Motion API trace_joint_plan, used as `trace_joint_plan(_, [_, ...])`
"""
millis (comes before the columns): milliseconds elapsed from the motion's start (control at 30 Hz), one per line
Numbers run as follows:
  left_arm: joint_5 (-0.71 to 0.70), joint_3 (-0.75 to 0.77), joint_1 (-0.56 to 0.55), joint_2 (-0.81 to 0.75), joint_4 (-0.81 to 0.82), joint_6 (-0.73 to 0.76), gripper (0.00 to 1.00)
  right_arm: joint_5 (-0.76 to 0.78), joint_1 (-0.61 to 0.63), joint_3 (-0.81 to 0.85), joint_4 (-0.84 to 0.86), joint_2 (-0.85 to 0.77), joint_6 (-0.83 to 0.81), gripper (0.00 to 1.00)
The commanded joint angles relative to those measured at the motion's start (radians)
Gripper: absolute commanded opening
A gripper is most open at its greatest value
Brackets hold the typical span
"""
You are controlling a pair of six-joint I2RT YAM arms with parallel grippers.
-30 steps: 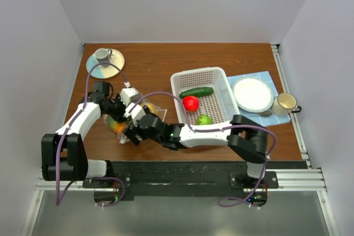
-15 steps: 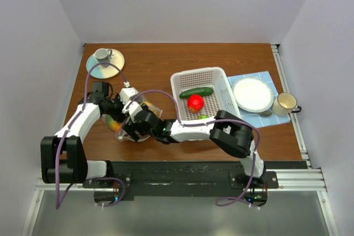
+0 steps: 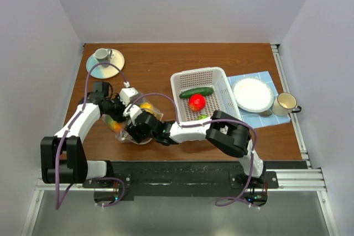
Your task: Open the zip-top bag and remove the fake food
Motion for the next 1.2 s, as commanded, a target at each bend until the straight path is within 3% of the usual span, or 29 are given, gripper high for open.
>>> trace_joint_plan(0, [0.01,0.004,-0.002,-0.02,0.003,0.007,0.38,-0.013,-0.004,-0.036,0.023,-0.013,0.024,0.64])
trace_joint_plan(133, [0.007,0.009,-0.002,-0.02,0.0,0.01,0.38,-0.016,-0.004,-0.045,0.023,-0.017,0.024,0.54])
trace_joint_plan(233, [0.008,0.01,-0.002,-0.02,-0.001,0.007,0.38,-0.007,-0.006,-0.065,0.04,-0.036,0.027,0.52])
trace_joint_plan(467, [0.014,0.014,-0.002,-0.025,-0.009,0.004,0.38,0.016,-0.004,-0.019,0.049,-0.008,0.027,0.65])
trace_joint_plan(600, [0.008,0.004,-0.002,-0.028,-0.011,0.01,0.37,0.018,-0.004,-0.016,0.075,-0.014,0.008,0.3])
trace_joint_plan(800, [0.01,0.01,-0.002,-0.009,0.002,0.007,0.37,0.065,-0.003,-0.174,0.106,-0.21,0.011,0.26])
trace_joint_plan(900, [0.017,0.024,-0.002,0.018,0.009,0.002,0.36,0.09,-0.004,-0.276,0.095,-0.384,0.005,0.26])
trace_joint_plan(1067, [0.024,0.049,-0.002,0.058,0.011,-0.008,0.35,0.196,-0.004,-0.415,0.042,-0.679,-0.013,0.27])
trace_joint_plan(1167, [0.034,0.06,-0.002,0.057,0.015,-0.018,0.34,0.288,-0.013,-0.461,0.017,-0.761,-0.03,0.27])
